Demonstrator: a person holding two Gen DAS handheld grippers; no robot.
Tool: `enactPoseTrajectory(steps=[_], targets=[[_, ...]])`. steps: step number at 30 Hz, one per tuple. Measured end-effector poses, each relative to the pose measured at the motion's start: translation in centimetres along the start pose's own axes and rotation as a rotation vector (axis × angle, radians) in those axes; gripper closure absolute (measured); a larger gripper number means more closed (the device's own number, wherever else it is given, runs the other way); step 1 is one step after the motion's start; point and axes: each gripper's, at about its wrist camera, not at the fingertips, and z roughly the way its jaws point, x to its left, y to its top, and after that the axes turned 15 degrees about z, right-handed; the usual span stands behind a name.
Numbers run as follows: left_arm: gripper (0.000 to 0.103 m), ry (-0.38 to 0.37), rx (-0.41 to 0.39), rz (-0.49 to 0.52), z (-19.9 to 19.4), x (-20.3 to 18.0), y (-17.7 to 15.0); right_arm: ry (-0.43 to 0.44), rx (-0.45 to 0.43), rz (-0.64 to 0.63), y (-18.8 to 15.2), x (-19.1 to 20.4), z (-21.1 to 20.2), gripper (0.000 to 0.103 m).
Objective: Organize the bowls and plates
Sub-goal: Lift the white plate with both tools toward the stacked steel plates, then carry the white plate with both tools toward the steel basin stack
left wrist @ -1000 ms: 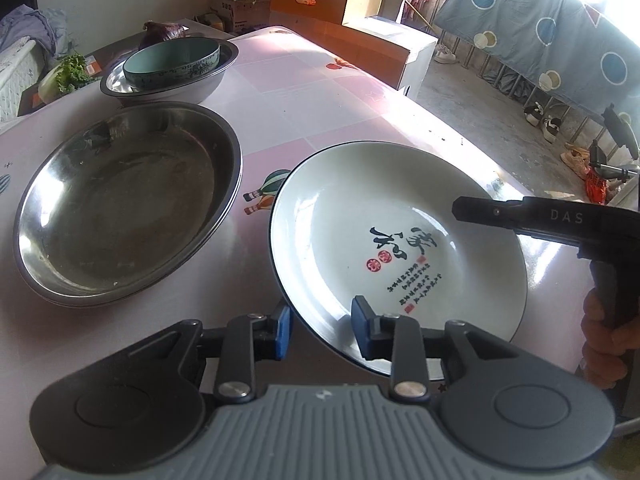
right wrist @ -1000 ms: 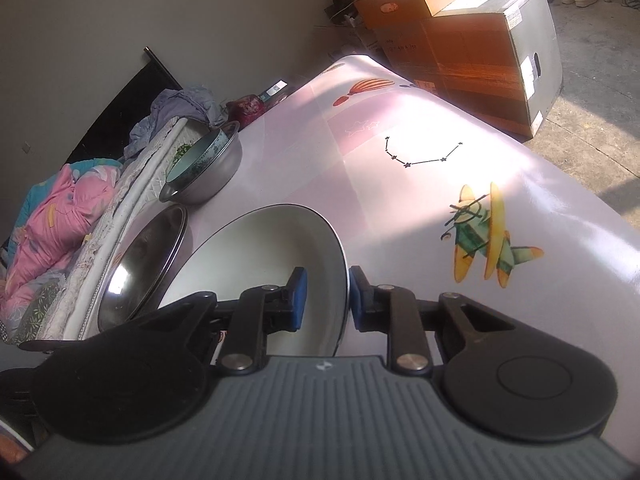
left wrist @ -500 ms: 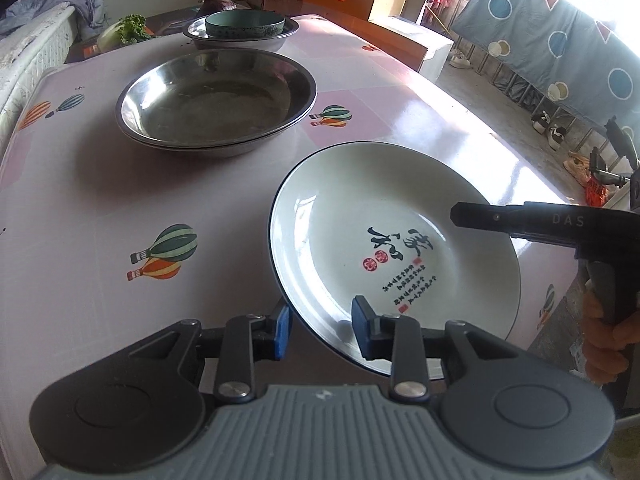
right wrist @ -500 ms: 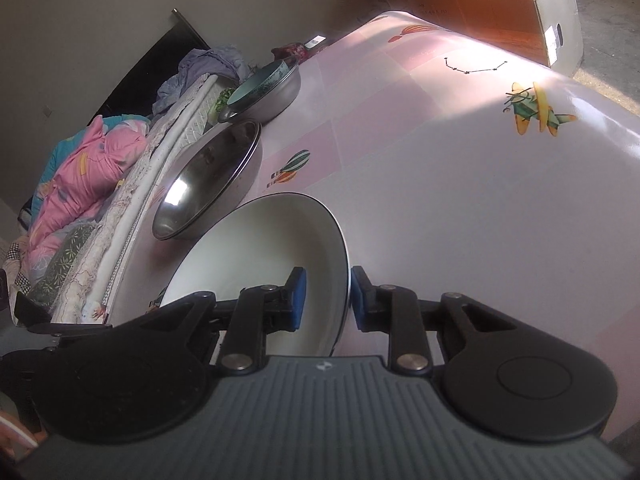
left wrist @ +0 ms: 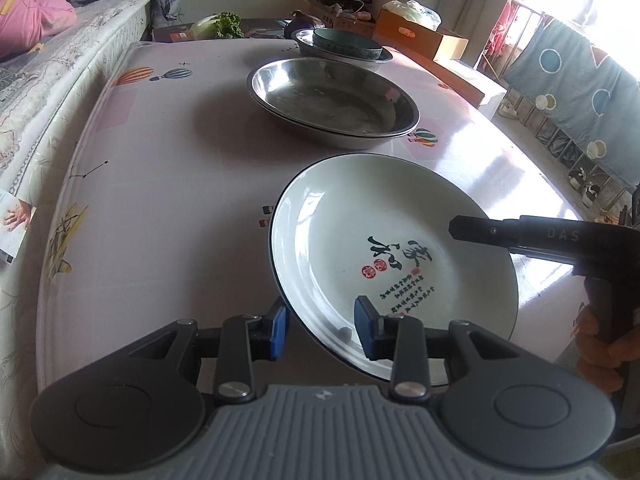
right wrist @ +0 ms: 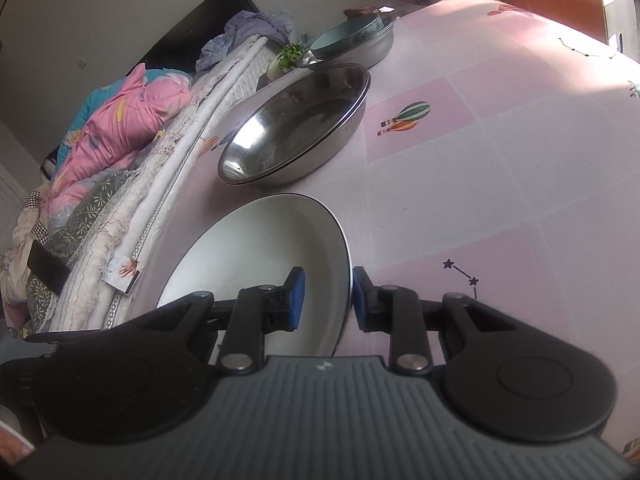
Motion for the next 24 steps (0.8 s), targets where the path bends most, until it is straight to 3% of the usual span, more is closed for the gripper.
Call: enactPoseTrajectory(steps=[17,24], targets=[[0.049,-0.011,-0.007,0.035,0.9,-0.4,0.3,-0.033,-0.016,-0.090,-1.2,0.4,-0.4,0.079],[0.049,0.000,-0.005,0.044,1.2,-0.6,0.7,-0.056,-0.023,-0.124,-1.2,0.8,-0.2,0.078]])
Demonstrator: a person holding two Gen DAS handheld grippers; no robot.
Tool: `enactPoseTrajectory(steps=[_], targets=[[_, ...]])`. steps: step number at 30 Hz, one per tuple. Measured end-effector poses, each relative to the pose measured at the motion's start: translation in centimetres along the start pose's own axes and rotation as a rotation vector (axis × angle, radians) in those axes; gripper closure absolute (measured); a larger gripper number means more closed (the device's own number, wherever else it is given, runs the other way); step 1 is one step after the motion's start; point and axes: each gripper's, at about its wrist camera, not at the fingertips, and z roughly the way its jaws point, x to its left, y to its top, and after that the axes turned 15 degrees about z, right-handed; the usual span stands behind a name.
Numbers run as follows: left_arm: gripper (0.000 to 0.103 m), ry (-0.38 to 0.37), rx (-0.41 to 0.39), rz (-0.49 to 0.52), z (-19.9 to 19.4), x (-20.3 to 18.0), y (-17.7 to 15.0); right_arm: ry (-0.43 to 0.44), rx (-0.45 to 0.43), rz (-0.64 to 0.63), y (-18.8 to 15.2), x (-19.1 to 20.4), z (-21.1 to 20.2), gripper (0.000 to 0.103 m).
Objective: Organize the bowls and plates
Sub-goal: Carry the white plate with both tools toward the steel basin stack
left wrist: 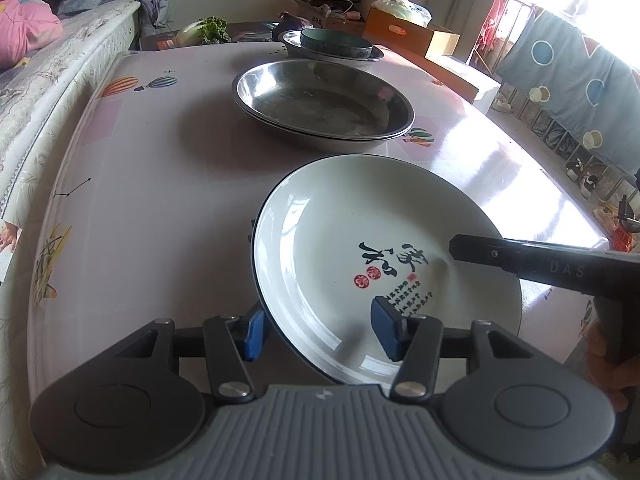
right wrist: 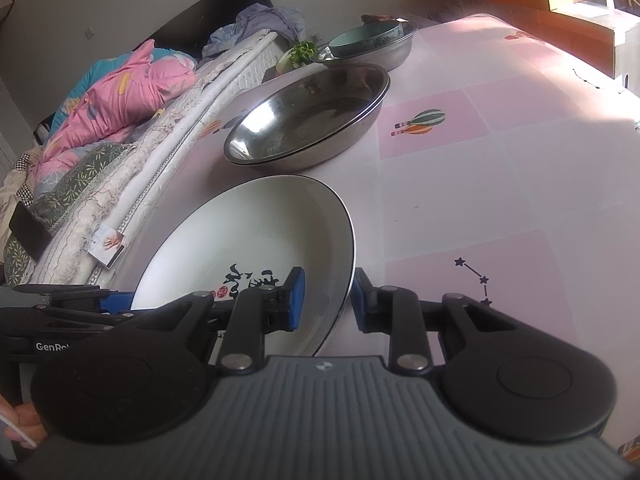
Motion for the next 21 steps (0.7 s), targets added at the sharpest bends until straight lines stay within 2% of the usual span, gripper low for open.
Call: enactPoseTrajectory(steps=[6,21], targets=[[0.049,-0.012,-0.003,0.000,0.28,0.15,0.36,-0.027,-0.014,-0.010,0.92,0.19,0.73,0.078],[0.044,-0.004,0.001,0.015,0.75,0.17,0.83,-0.025,-0.023,-0.006,0.87,0.21,1.00,0.078]])
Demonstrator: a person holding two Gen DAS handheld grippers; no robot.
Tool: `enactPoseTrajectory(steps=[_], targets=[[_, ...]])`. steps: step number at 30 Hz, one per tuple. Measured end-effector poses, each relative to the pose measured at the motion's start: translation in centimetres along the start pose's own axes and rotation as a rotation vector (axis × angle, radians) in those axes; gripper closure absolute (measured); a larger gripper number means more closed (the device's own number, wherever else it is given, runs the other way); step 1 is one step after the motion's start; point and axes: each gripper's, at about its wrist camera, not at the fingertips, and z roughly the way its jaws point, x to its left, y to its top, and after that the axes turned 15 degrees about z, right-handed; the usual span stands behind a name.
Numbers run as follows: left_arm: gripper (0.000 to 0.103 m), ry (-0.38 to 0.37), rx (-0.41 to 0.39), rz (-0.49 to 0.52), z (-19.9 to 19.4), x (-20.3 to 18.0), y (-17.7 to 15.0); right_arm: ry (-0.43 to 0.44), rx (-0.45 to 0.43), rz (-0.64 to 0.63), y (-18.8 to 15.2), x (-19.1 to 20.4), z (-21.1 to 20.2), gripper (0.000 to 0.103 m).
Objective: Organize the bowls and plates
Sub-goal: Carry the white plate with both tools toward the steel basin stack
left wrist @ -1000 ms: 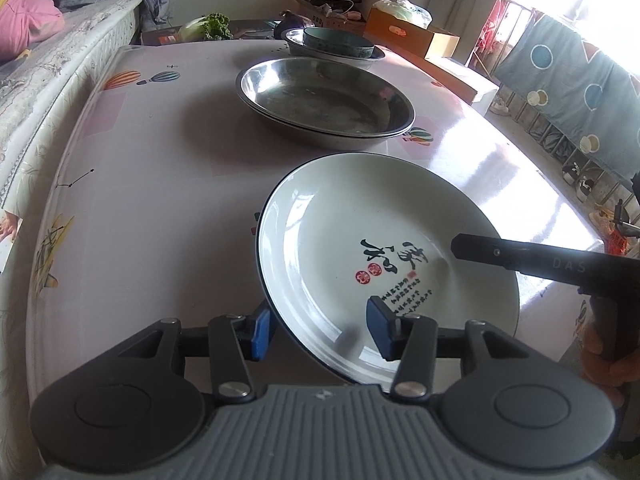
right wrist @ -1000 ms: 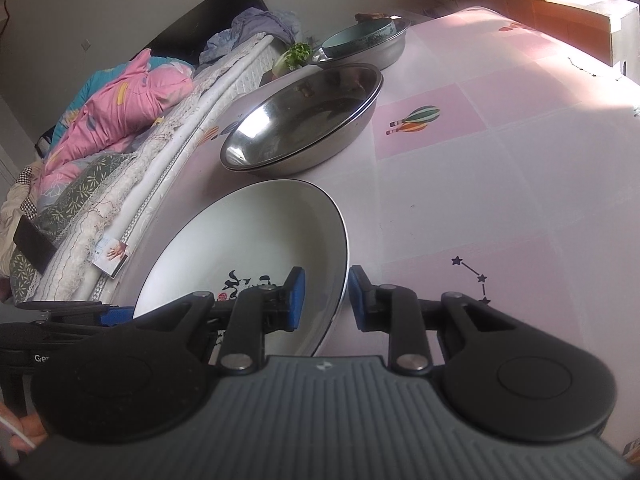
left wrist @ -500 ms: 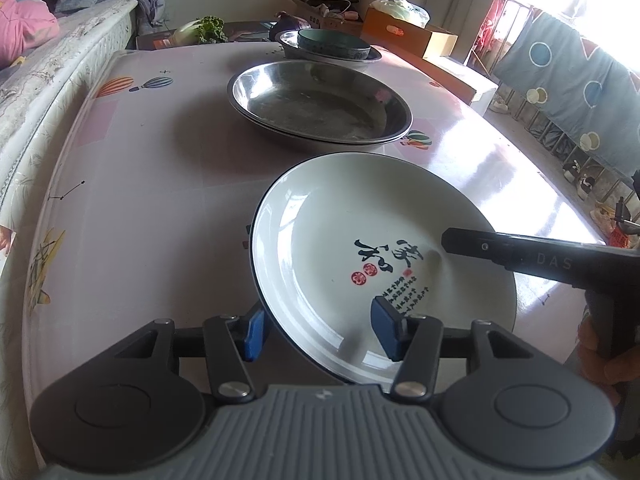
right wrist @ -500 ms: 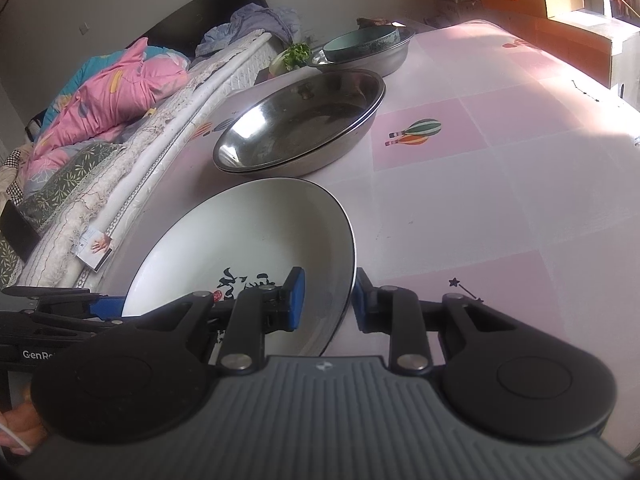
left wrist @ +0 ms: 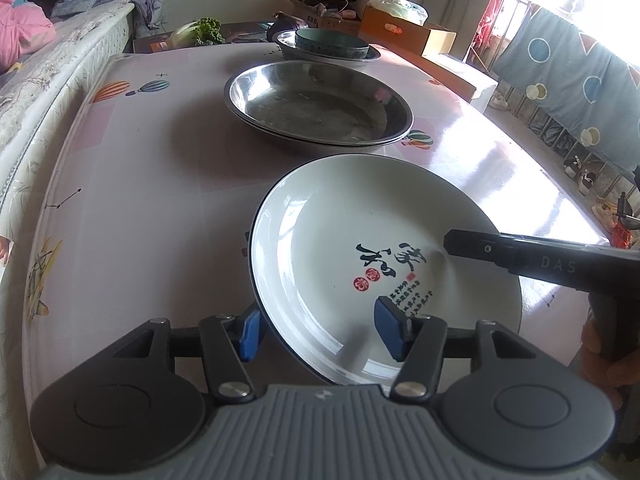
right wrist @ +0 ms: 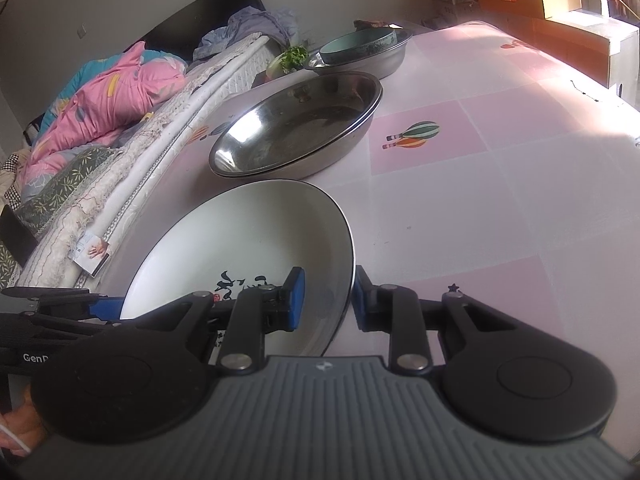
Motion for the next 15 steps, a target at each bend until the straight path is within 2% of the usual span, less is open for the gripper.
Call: enactPoseTrajectory(steps=[8,15], targets=[[0.037,0.007,-0.004,0.006,0.54,-0.02,0.49,0.006,-0.005,0.012,-0.10,-0.12,0.02,0.079],[0.037,0.002,0.001,-0.008,0.59,0.02,0.67,0.009,-0.006,0.015,-0.13,-0.24,0.01,0.079]])
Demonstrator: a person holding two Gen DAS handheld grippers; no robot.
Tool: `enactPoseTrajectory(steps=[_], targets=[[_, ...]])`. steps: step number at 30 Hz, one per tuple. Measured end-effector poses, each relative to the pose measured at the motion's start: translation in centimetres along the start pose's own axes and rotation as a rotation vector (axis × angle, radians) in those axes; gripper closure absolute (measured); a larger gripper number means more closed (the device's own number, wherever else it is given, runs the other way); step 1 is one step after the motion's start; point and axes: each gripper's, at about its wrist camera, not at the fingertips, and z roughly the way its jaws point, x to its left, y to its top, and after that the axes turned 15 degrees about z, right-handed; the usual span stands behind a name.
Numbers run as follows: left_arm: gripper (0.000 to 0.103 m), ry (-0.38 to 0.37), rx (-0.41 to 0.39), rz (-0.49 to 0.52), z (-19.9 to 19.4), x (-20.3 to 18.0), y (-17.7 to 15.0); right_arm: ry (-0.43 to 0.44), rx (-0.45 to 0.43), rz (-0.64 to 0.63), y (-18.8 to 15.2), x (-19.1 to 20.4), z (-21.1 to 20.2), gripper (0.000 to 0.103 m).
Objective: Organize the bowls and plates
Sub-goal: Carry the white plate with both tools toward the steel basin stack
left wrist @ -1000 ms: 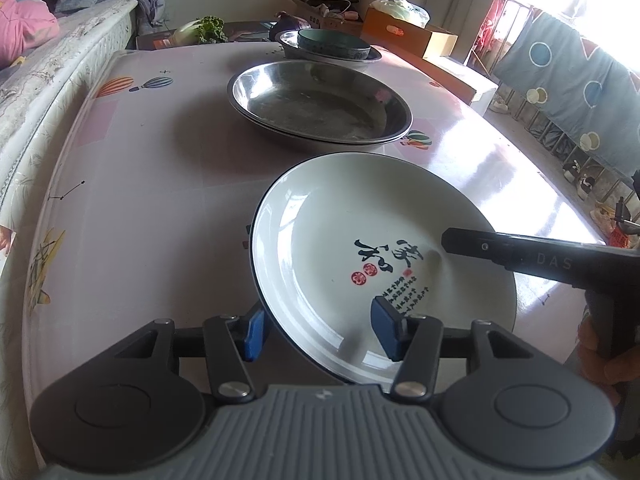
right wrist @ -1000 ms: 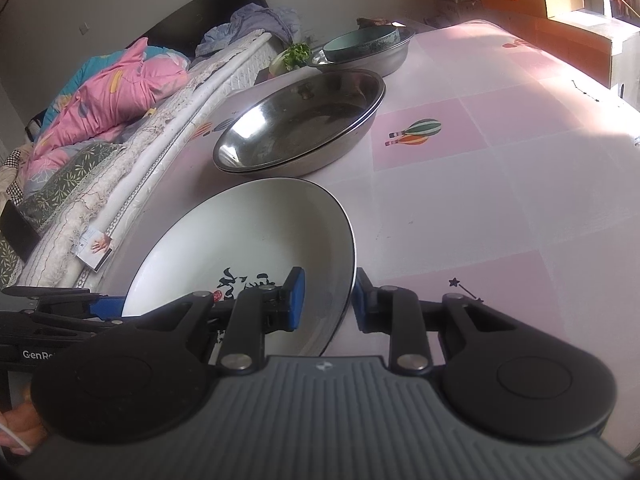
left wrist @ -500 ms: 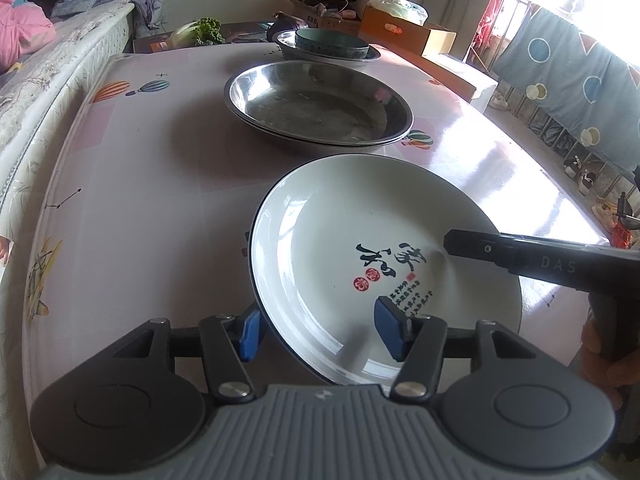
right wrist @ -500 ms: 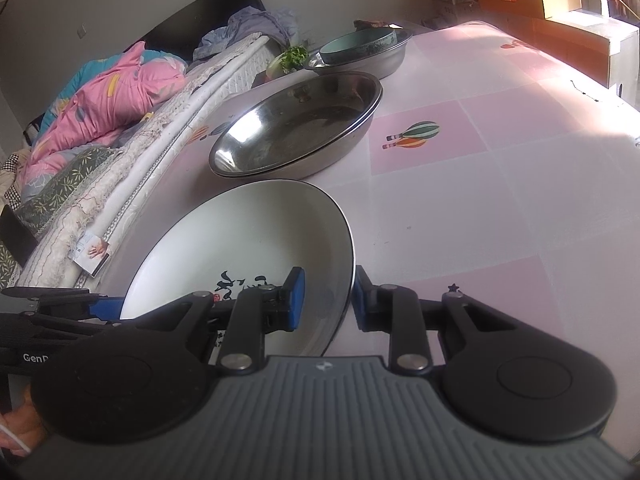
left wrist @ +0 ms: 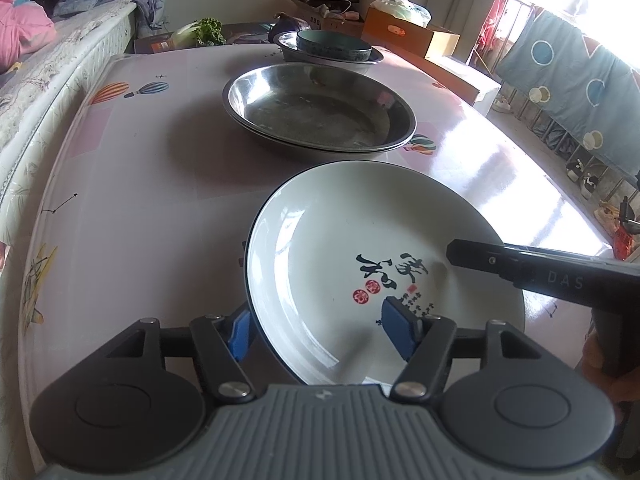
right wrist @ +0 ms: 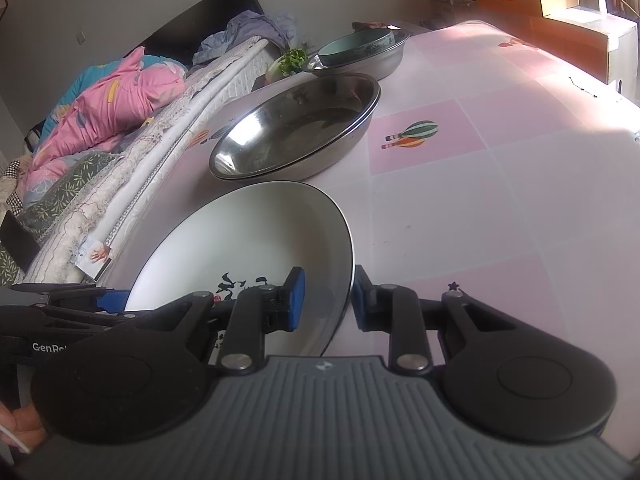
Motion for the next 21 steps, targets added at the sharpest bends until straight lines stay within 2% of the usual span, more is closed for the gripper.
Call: enactPoseTrajectory(steps=[10,17,21], targets=[[0.037,-0.011,0.005,0.031,-0.5,-0.9,-0.7,0.008,-0.006,0.024,0.3,-0.4,0.0,0.079],[0.035,0.036,0.008,0.087,-0.1,-1.6,-0.5,-0.001,-0.006,0.006,0.0,-0.2,-0.2,0.079],[0.034,0.040,0.007,0.083,0.1,-1.5,-0.3,-0.011,-0.012,-0.013,-0.3,0.0,-0.4,0.079]])
